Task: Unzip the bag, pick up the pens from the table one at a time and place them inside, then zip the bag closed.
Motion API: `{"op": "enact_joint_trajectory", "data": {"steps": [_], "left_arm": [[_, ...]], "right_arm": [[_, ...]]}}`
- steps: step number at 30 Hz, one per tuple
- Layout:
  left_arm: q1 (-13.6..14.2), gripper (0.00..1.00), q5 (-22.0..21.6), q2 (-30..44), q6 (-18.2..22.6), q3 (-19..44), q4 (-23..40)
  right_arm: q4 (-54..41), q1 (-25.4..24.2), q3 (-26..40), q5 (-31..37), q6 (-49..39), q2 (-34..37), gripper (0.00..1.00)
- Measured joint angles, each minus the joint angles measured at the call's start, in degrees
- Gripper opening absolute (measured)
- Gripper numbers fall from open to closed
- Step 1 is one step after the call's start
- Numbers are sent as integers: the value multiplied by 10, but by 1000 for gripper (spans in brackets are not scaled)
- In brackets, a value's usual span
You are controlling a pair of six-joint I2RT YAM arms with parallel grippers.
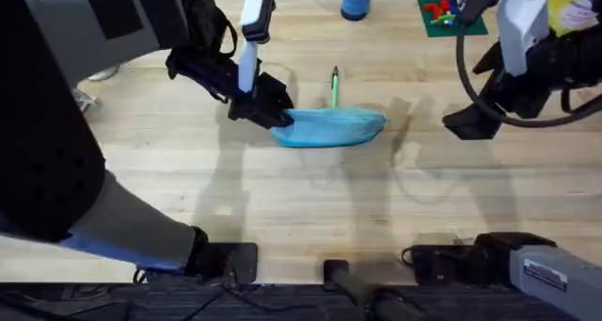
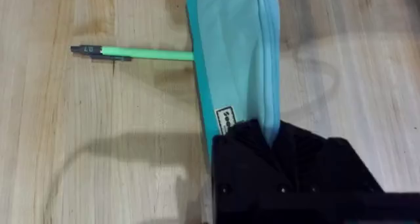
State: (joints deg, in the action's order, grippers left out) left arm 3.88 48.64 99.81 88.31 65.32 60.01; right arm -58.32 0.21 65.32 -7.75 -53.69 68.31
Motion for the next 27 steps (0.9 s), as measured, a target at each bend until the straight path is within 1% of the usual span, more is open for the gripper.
{"op": "enact_joint_trajectory", "data": {"steps": [7, 15, 20, 27], "left_arm": [[0, 42, 0, 0, 0, 0, 0], [0, 42, 0, 0, 0, 0, 0], [0, 42, 0, 0, 0, 0, -1], [0, 42, 0, 0, 0, 0, -3]], "right_arm": [[16, 0, 0, -17, -4, 16, 996], [31, 0, 0, -75, -5, 53, 997], [37, 0, 0, -112, -36, 74, 997], [37, 2, 0, -127, -96, 115, 997]]}}
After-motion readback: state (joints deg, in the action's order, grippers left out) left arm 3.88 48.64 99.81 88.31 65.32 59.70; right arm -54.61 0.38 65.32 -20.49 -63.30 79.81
